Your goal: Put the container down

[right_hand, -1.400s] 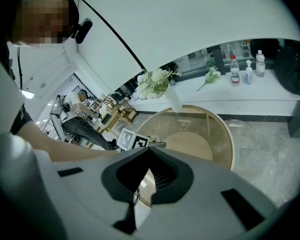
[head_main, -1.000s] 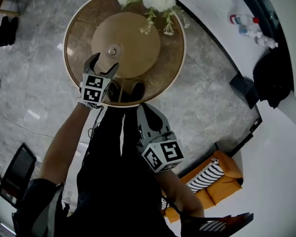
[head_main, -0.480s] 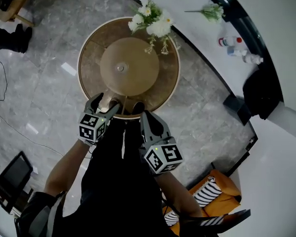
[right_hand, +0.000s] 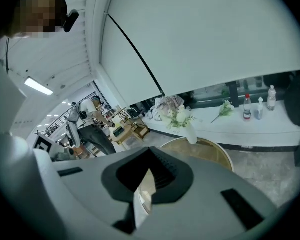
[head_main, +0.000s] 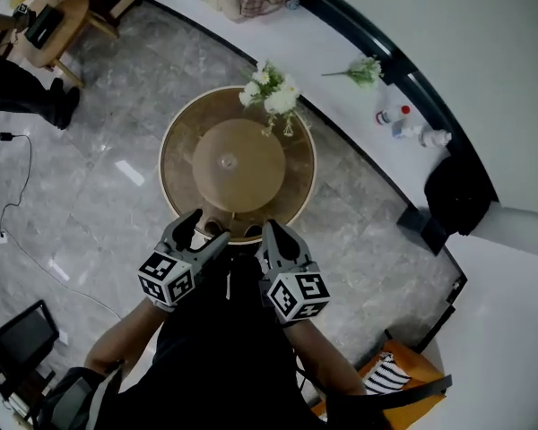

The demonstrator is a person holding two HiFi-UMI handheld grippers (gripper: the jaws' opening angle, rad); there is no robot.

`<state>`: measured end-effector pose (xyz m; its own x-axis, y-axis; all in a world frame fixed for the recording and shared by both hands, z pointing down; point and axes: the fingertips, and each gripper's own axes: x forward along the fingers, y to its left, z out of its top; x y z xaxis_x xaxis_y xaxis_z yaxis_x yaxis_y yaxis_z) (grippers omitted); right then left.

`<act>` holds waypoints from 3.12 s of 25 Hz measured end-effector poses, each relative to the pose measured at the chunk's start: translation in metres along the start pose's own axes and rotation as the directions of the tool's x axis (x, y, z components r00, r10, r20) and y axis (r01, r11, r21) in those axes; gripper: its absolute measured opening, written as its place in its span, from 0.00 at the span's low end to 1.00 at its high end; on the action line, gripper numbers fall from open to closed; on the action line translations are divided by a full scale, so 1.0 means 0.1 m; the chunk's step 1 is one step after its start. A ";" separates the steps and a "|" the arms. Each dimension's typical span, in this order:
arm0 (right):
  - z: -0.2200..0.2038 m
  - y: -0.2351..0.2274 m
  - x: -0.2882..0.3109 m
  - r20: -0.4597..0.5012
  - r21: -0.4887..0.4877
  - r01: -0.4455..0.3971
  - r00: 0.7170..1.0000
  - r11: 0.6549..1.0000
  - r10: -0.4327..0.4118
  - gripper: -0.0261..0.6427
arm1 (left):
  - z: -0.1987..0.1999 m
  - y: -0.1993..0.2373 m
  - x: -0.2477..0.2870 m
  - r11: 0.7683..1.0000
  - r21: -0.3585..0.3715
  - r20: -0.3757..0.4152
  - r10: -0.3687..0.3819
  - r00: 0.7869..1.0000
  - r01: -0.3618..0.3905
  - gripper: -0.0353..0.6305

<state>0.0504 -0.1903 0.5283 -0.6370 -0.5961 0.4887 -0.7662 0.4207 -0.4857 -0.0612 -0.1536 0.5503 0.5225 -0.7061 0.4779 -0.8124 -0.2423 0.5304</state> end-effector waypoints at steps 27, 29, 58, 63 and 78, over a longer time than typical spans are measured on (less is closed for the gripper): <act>0.96 0.96 -0.58 0.147 -0.164 -0.094 0.982 0.982 0.118 0.05 | 1.25 -0.78 -0.98 0.998 -0.039 0.279 -0.041 0.959 0.054 0.24; 0.99 1.02 -0.61 0.156 -0.178 -0.100 0.980 0.979 0.128 0.05 | 1.28 -0.81 -0.99 0.998 -0.029 0.286 -0.049 0.957 0.060 0.24; 1.12 1.31 -0.71 0.212 -0.243 -0.106 0.964 0.964 0.159 0.05 | 1.36 -0.73 -1.11 0.994 -0.064 0.305 -0.064 0.950 0.088 0.24; 1.13 1.32 -0.71 0.209 -0.240 -0.106 0.965 0.965 0.158 0.05 | 1.37 -0.73 -1.13 0.993 -0.073 0.304 -0.062 0.951 0.088 0.24; 1.08 1.37 -0.67 0.201 -0.241 -0.120 0.964 0.963 0.171 0.05 | 1.32 -0.67 -1.13 0.992 -0.081 0.298 -0.066 0.952 0.094 0.24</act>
<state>-0.0028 -0.1663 0.3509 -0.7284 -0.6408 0.2424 -0.6815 0.6417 -0.3518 -0.1002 -0.1456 0.3684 0.4744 -0.8545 0.2117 -0.7357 -0.2528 0.6283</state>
